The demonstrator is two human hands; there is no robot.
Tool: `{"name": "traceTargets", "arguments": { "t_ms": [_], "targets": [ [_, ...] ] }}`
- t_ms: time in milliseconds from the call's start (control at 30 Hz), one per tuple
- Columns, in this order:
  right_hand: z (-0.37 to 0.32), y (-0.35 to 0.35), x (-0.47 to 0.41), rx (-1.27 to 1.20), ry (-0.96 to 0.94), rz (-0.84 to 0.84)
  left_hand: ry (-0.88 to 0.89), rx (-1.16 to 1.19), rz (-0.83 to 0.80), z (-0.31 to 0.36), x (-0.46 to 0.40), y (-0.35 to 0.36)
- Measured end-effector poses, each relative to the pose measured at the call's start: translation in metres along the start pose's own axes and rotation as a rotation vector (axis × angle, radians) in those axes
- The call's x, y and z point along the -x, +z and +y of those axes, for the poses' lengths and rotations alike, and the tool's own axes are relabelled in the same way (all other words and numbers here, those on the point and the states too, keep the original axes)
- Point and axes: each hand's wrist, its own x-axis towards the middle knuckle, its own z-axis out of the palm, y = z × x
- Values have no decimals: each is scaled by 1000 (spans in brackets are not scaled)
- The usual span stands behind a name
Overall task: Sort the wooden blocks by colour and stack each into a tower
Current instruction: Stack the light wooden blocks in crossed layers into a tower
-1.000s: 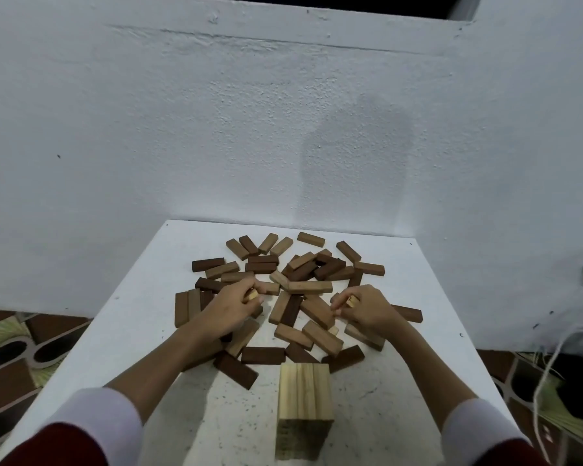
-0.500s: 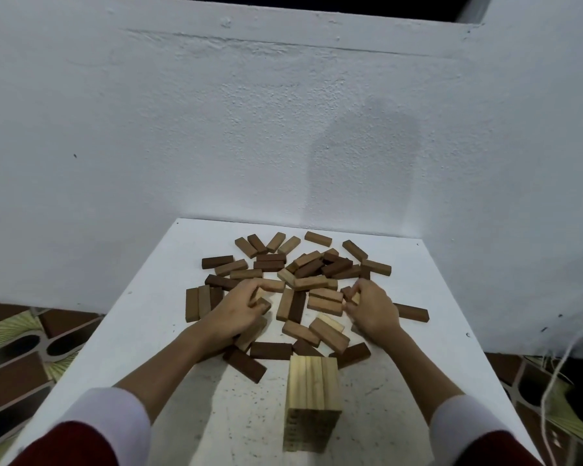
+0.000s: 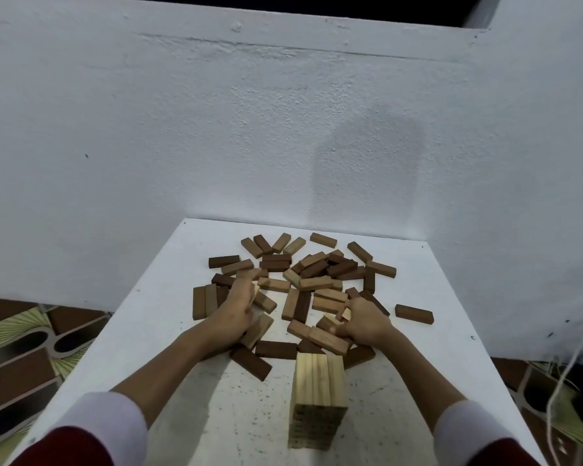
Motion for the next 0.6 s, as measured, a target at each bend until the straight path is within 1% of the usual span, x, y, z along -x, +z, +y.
{"name": "traceTargets", "arguments": {
  "t_ms": [67, 167, 267, 333, 367, 433, 533, 600],
  "targets": [
    [-2, 0, 2, 3, -2, 32, 21, -27, 12, -2, 1, -1],
    [-3, -6, 10, -2, -5, 178, 30, -96, 90, -3, 0, -2],
    [-8, -30, 21, -240, 38, 315, 19, -101, 164, 1, 2, -9],
    [-20, -56, 33, -461, 40, 349, 52, -84, 217, 8, 5, -15],
    [-29, -70, 43, -573, 44, 334, 78, -66, 244, 14, 8, -19],
    [-49, -92, 63, -725, 43, 244, 132, -36, 283, 28, 14, -25],
    [-80, -108, 87, -741, -68, 132, 307, -42, 321, 59, 27, -36],
    [-102, -111, 102, -717, -125, 74, 437, -98, 324, 78, 35, -41]
  ]
}}
